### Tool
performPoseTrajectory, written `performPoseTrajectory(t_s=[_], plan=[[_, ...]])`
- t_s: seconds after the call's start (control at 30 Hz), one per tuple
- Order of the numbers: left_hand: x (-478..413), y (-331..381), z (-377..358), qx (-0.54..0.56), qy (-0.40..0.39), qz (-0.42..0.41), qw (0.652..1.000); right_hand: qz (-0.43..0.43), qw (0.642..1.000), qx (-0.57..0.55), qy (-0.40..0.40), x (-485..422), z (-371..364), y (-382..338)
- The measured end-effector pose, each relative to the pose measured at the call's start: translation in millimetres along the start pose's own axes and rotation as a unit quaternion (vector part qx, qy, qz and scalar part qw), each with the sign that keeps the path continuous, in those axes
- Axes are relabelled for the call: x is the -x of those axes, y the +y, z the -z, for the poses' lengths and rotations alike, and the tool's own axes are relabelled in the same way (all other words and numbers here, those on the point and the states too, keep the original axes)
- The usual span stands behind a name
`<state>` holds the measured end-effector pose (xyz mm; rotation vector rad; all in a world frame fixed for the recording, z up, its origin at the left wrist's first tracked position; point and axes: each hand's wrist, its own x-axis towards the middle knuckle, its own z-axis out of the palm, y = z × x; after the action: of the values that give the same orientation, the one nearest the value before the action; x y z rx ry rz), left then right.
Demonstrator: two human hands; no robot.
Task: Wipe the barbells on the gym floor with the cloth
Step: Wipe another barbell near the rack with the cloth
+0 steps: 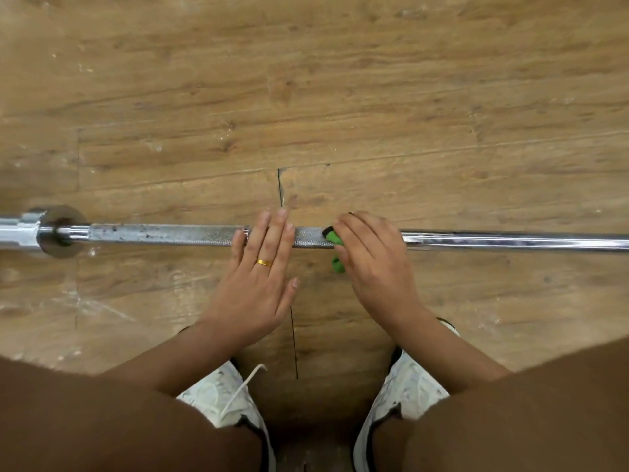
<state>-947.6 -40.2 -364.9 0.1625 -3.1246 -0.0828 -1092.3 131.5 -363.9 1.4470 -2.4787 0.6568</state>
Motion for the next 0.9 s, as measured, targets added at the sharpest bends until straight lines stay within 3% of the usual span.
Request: performPoseTrajectory(t_s=[0.1, 0.33, 0.5, 0.67, 0.83, 0.9], plan=[[6, -1, 0, -0.003, -0.001, -0.015, 1.0, 0.061, 0.998, 0.006, -0.019, 2, 0, 3], [8, 3, -3, 0.001, 0.006, -0.006, 1.0, -0.012, 0.999, 0.01, 0.031, 19, 9, 18], [0, -4, 4, 0.006, -0.005, -0.006, 1.0, 0.051, 0.998, 0.008, 0.019, 7, 5, 29], [-16, -6, 9, 0.012, -0.014, 0.012, 1.0, -0.03, 0.996, 0.026, 0.079, 13, 9, 41], [-37, -13, 18, 0.027, -0.035, 0.025, 0.999, 0.073, 0.995, 0.027, 0.065, -13, -12, 37], [-47, -20, 22, 0.033, -0.046, 0.021, 0.998, 0.065, 0.995, 0.04, 0.071, -13, -8, 57]])
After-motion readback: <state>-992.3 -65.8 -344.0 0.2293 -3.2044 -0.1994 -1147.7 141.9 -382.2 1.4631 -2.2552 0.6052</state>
